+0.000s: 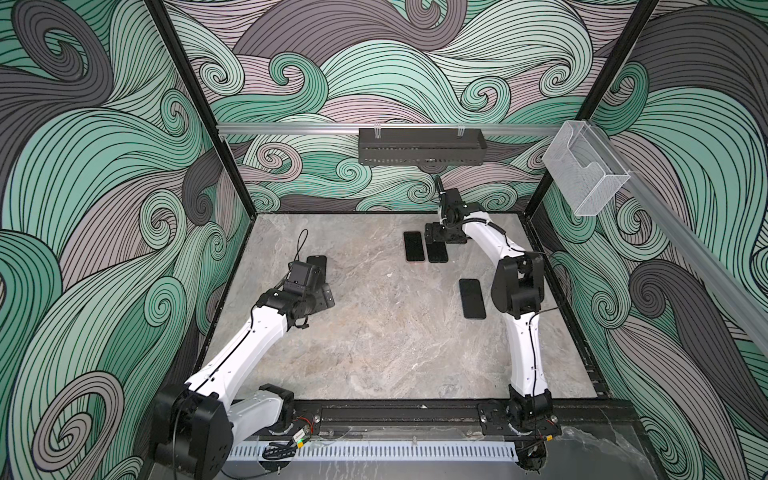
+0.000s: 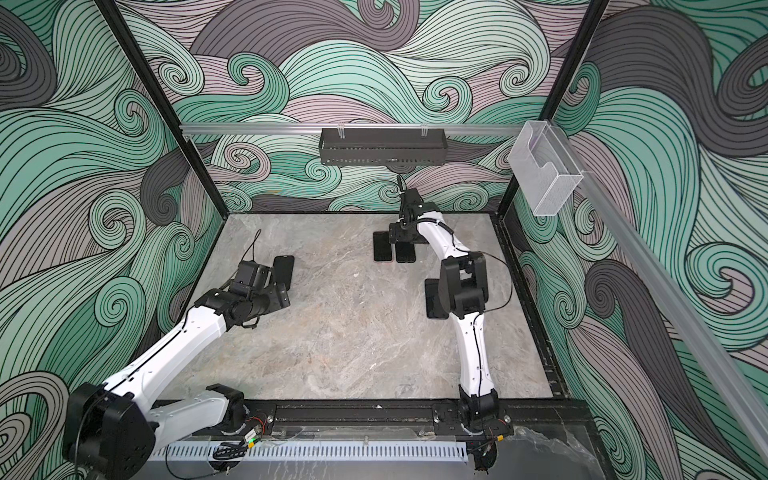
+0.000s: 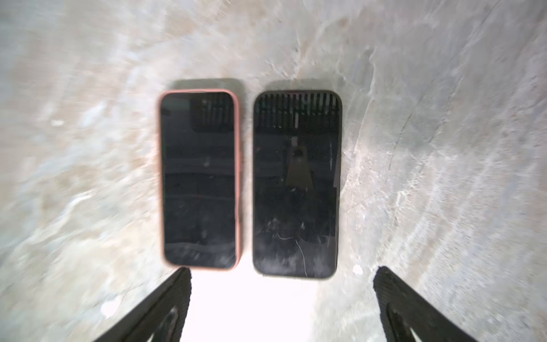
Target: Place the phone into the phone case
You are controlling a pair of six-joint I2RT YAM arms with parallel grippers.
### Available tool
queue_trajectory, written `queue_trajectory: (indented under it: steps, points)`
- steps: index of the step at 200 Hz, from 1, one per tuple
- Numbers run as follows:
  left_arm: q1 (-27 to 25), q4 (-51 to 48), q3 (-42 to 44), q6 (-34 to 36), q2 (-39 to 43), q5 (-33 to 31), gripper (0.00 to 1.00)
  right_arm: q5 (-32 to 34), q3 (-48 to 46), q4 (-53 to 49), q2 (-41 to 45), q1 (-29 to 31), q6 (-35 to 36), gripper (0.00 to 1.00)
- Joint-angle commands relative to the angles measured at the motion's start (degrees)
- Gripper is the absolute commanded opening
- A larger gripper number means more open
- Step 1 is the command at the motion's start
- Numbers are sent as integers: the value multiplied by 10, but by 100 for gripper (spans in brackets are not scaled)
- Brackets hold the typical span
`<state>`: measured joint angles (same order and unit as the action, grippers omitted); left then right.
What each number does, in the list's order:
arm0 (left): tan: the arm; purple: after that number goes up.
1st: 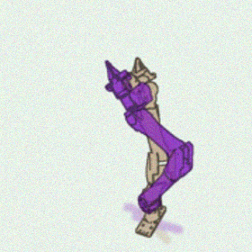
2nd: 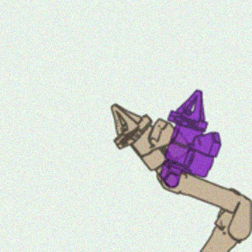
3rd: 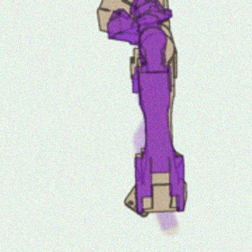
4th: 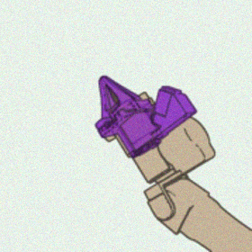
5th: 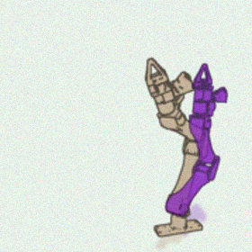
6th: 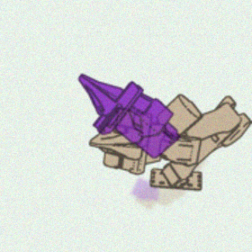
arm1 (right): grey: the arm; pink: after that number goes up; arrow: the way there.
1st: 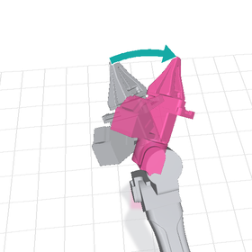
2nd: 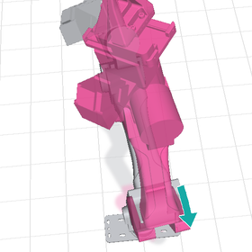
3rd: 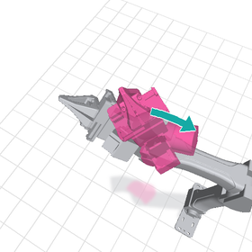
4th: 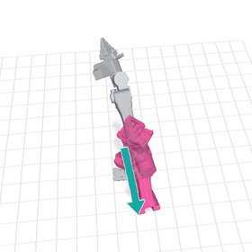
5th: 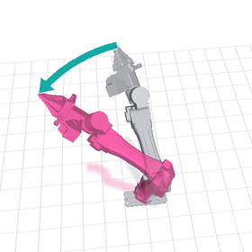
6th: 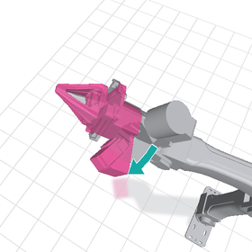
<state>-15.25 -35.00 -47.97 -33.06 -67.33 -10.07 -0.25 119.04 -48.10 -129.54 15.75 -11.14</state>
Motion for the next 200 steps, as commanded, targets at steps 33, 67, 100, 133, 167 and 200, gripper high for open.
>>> queue_trajectory:
  steps: [33, 67, 100, 133, 167, 200]
  points:
    - [60, 54, -90, 48, -129, -29, 86, -56, -231, 85, 190, 3, 51, 96]
    - [90, 76, -154, 69, -227, -26, 69, -91, -378, 139, 310, 11, 39, 91]
    - [110, 26, -254, 104, -333, -7, 65, -94, -479, 158, 399, 29, 28, 91]
    - [128, -4, -323, 113, -419, -3, 56, -102, -550, 167, 466, 48, 16, 91]
    - [145, -16, -357, 116, -475, -1, 55, -102, -605, 171, 534, 62, 3, 91]
    - [158, -37, -383, 127, -511, 32, 43, -96, -635, 168, 573, 65, 0, 91]
